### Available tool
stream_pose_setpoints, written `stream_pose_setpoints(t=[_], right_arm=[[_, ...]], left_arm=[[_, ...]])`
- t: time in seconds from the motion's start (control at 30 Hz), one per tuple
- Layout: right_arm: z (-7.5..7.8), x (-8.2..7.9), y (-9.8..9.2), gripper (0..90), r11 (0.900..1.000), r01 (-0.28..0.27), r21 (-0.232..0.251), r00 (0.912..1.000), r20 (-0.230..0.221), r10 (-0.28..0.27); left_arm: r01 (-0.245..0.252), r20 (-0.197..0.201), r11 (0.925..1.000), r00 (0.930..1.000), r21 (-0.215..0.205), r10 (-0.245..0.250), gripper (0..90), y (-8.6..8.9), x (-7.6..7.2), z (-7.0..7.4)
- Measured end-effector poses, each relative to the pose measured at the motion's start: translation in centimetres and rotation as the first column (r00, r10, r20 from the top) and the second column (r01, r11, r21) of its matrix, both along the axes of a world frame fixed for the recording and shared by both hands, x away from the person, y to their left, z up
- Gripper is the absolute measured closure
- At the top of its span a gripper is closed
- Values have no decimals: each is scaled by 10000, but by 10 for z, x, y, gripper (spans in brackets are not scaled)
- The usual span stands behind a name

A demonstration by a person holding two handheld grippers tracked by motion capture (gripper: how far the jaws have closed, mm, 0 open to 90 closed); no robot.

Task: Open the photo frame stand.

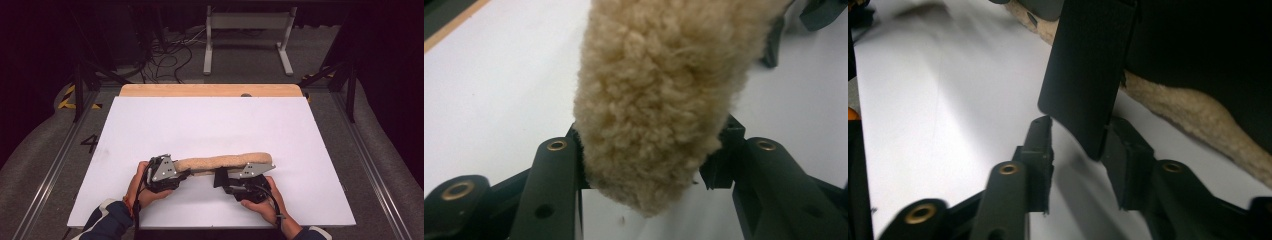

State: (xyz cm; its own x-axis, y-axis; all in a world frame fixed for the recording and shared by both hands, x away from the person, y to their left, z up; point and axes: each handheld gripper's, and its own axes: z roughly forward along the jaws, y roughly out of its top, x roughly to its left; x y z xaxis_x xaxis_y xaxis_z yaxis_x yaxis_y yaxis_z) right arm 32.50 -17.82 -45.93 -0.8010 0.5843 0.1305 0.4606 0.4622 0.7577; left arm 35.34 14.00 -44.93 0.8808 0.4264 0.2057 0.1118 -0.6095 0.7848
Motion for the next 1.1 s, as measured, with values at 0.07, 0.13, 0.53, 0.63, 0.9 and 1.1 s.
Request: stream_pose_setpoints(t=[0.07, 0.13, 0.53, 0.63, 0.9, 1.1], right_arm=[[3, -4, -6, 643, 10000, 54, -29, 9997, 241, -54], [9, -10, -16, 677, 9997, 168, 173, 9989, 444, -176], [32, -13, -77, 900, 9611, 2662, 736, 9412, 1951, -2756], [32, -10, -87, 900, 9460, 3134, 833, 9265, 1917, -3238], [33, -4, -94, 900, 9354, 3368, 1082, 9172, 1871, -3518], [32, -1, -93, 900, 9339, 3397, 1114, 9134, 1980, -3558]], left_arm=[[83, -125, 9999, 9999, -123, -84, 571, 2, -1, 0], [130, -197, 9996, 9997, -244, -135, 575, 3, -2, 1], [215, -585, 9937, 9979, -1098, -281, 536, 15, -6, 5], [277, -488, 9923, 9982, -1209, -338, 507, 16, -10, 8], [259, -471, 9888, 9983, -1470, -332, 542, 23, -11, 11], [366, -455, 9870, 9980, -1566, -442, 592, 24, -13, 11]])
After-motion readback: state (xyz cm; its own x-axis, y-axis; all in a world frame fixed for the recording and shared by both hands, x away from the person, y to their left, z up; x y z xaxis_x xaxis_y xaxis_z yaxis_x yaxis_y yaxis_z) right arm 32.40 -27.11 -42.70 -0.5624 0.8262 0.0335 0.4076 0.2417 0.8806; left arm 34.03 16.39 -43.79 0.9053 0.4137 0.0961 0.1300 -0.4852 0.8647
